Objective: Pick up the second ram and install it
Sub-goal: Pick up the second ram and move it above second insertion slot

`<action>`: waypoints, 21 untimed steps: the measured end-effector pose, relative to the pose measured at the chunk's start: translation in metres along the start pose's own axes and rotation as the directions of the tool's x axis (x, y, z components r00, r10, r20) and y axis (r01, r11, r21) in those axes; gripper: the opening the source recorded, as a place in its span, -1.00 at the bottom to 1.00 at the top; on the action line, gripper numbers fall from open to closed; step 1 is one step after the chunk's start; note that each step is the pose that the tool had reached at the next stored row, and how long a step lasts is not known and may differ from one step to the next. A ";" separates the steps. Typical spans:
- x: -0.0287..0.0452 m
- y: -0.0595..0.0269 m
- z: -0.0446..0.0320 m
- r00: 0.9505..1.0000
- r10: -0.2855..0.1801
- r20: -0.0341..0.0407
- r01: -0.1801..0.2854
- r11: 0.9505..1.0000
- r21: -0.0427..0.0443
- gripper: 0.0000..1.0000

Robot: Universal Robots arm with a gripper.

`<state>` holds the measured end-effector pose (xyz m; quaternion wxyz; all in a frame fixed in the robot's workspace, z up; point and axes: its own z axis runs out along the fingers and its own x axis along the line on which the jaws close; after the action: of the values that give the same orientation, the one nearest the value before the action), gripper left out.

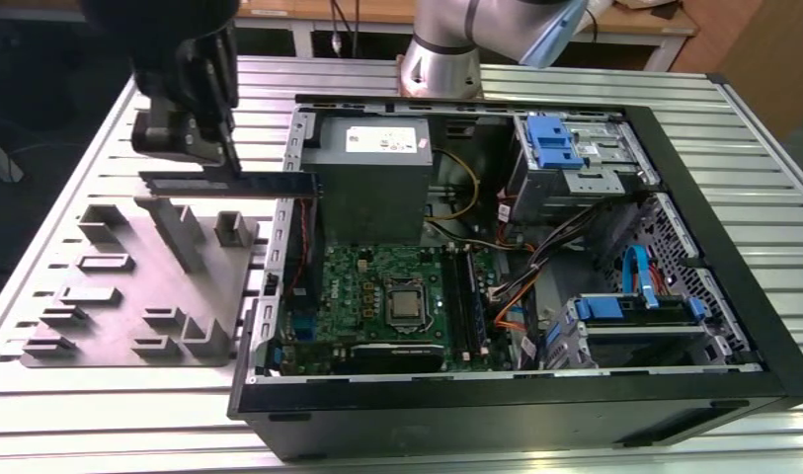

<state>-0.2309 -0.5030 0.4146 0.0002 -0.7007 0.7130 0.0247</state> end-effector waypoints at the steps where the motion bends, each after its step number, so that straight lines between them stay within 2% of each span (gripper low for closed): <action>1: 0.0000 -0.0028 -0.0001 1.000 0.000 0.000 0.000 1.000 0.000 -0.84; 21: -0.0011 -0.0618 -0.0020 1.000 0.000 0.002 0.000 1.000 0.000 -0.84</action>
<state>-0.1691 -0.5030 0.4145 0.0010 -0.7007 0.7130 0.0256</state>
